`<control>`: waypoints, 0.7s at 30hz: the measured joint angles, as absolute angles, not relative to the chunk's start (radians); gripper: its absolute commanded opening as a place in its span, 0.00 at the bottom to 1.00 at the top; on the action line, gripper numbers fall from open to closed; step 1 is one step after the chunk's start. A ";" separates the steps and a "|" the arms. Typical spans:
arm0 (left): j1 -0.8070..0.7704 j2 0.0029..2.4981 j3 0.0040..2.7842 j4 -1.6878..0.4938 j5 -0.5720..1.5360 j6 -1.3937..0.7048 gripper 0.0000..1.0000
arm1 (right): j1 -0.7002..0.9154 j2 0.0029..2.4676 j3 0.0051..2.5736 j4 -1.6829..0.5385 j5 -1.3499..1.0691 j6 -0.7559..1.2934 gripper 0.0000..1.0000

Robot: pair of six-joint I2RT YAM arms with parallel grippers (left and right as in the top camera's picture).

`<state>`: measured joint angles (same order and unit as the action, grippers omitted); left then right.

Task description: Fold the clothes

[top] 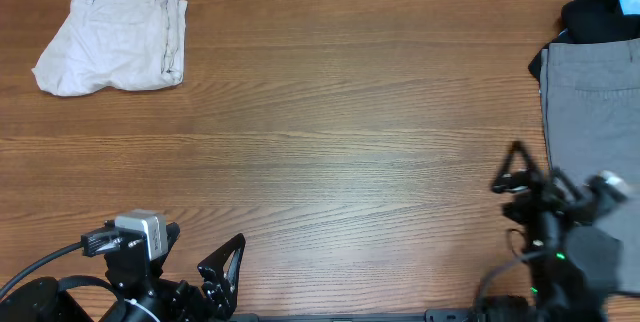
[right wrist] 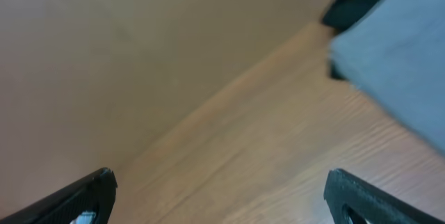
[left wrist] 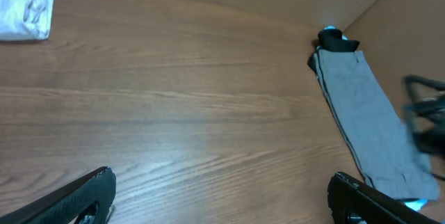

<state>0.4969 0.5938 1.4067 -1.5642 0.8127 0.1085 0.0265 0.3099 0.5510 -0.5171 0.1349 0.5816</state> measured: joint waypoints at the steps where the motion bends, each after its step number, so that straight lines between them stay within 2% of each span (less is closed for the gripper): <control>1: 0.497 0.594 1.407 -1.564 0.813 0.109 1.00 | 0.027 0.290 0.477 -0.439 0.110 0.575 1.00; 4: 0.497 0.594 1.407 -1.564 0.813 0.109 1.00 | 0.027 0.213 0.280 -0.223 0.048 0.566 1.00; 8: 0.497 0.594 1.407 -1.564 0.813 0.109 1.00 | 0.027 0.102 0.117 -0.076 -0.011 0.560 1.00; 17: 0.497 0.594 1.407 -1.564 0.812 0.109 1.00 | 0.026 0.015 0.032 -0.028 -0.037 0.519 1.00; 21: 0.497 0.594 1.407 -1.564 0.812 0.109 1.00 | 0.005 0.013 0.019 -0.083 -0.017 0.507 1.00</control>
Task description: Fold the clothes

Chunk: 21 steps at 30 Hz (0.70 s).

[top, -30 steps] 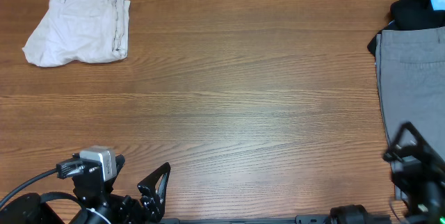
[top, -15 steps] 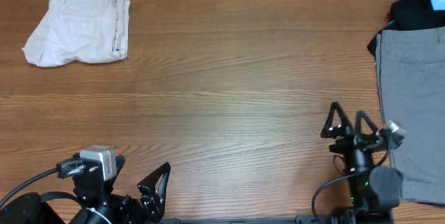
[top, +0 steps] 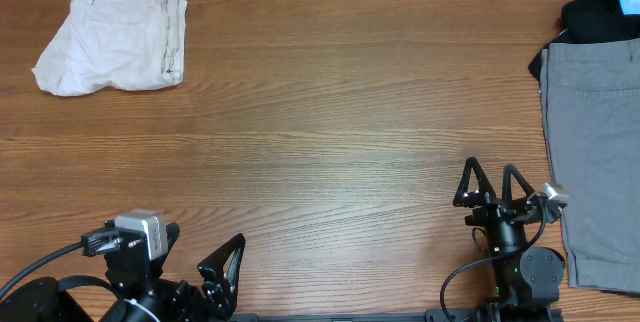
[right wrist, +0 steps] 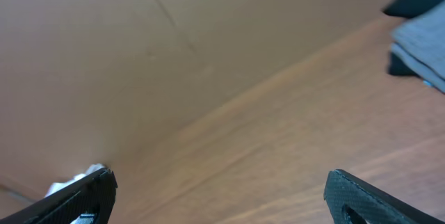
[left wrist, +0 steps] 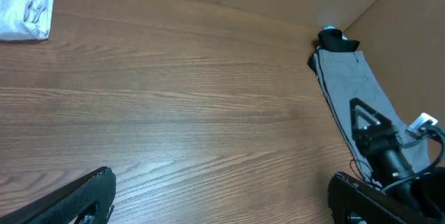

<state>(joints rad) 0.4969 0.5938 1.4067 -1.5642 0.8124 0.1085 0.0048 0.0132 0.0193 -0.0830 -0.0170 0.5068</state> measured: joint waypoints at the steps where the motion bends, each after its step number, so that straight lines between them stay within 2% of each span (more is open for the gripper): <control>1: 0.497 0.594 1.407 -1.564 0.813 0.109 1.00 | -0.001 0.013 0.019 -0.091 -0.014 0.503 1.00; 21: 0.497 0.594 1.407 -1.564 0.813 0.109 1.00 | -0.035 0.013 0.019 -0.090 0.001 0.259 1.00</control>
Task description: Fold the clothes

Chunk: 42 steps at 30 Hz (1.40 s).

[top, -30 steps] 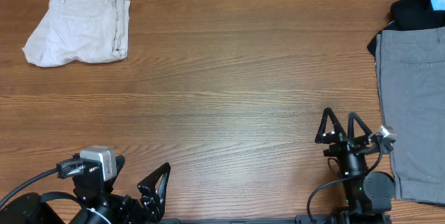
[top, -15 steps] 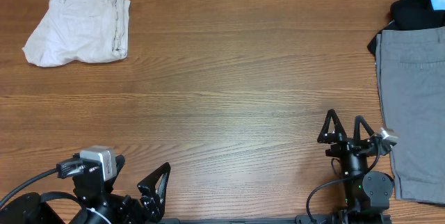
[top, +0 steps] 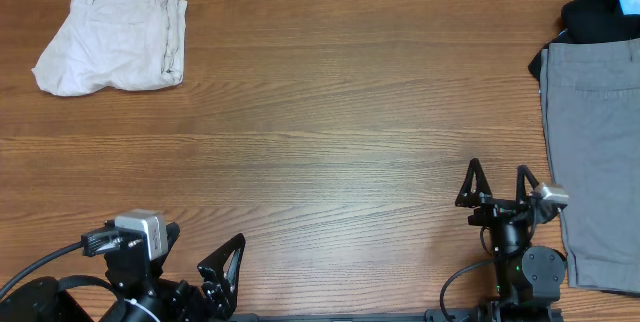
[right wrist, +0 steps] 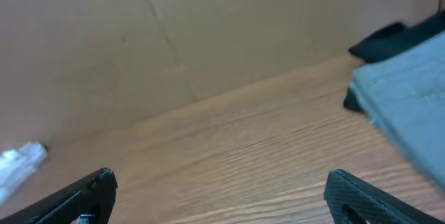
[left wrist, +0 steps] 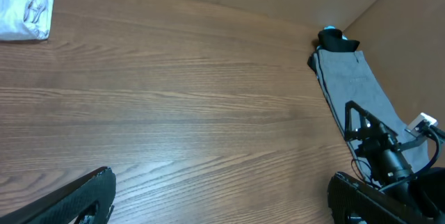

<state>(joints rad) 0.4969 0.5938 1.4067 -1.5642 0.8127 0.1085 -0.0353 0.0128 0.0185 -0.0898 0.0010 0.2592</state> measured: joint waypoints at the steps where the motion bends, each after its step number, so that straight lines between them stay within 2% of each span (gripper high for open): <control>1: 0.497 0.594 1.407 -1.564 0.813 0.109 1.00 | -0.035 0.013 0.019 -0.090 0.003 0.233 1.00; 11: 0.497 0.594 1.407 -1.564 0.813 0.109 1.00 | -0.035 0.013 0.019 -0.089 0.005 0.068 1.00; 42: 0.497 0.594 1.407 -1.564 0.813 0.109 1.00 | -0.038 0.013 0.019 -0.090 0.004 0.048 1.00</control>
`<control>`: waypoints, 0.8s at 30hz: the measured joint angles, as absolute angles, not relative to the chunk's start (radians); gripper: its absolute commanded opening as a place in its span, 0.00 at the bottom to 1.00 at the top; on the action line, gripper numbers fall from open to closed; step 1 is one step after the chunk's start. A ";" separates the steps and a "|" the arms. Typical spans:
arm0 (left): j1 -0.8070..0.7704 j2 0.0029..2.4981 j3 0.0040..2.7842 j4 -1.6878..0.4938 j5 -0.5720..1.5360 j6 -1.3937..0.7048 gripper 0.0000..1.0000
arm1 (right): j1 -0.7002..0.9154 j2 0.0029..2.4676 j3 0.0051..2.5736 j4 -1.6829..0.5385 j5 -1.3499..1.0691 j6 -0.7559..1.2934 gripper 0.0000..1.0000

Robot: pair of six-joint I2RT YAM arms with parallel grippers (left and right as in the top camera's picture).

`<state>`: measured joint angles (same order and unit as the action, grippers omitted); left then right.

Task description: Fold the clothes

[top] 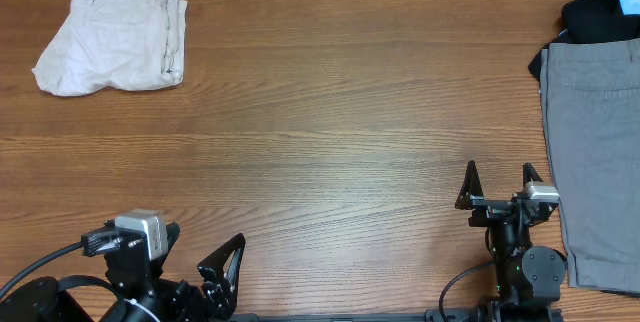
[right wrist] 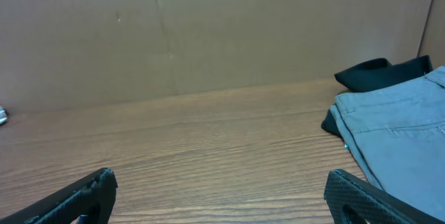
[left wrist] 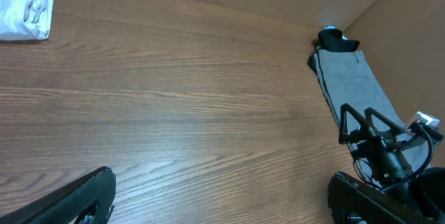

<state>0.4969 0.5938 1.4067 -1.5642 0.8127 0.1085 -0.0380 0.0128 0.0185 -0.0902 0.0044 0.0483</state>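
Grey trousers (top: 594,152) lie flat along the table's right edge, also in the left wrist view (left wrist: 361,106) and the right wrist view (right wrist: 400,133). Beige shorts (top: 115,37) lie folded at the far left corner. My right gripper (top: 499,184) stands open at the front right, just left of the trousers, with nothing between its fingers (right wrist: 76,200). My left gripper (top: 222,267) is open at the front left edge, far from all clothes, its fingers (left wrist: 80,196) empty.
A black garment (top: 600,17) and a bit of light blue cloth lie at the far right corner, above the trousers. A brown wall (right wrist: 208,29) backs the wooden table (top: 330,132).
My right gripper has turned slightly and now faces straight toward the back wall, with the trousers at its right. The left arm and the clothes have not moved.
My right arm was blurred at the right edge, over the lower part of the grey trousers. Then it stood off the cloth at the front right, open and angled left. It has since squared up toward the back wall. My left gripper stayed open at the front left.
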 measured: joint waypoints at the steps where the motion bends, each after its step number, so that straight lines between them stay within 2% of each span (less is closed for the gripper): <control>1: 0.497 0.594 1.407 -1.564 0.812 0.109 1.00 | -0.038 0.013 0.019 -0.090 0.004 0.048 1.00; 16: 0.495 0.594 1.403 -1.528 0.793 0.110 1.00 | -0.038 0.013 0.019 -0.090 0.005 0.048 1.00; 19: 0.450 0.590 1.367 -1.419 0.793 0.112 1.00 | -0.038 0.013 0.019 -0.090 0.004 0.048 1.00; 24: 0.278 0.529 1.191 -1.112 0.776 0.066 1.00 | -0.038 0.013 0.019 -0.089 0.004 0.048 1.00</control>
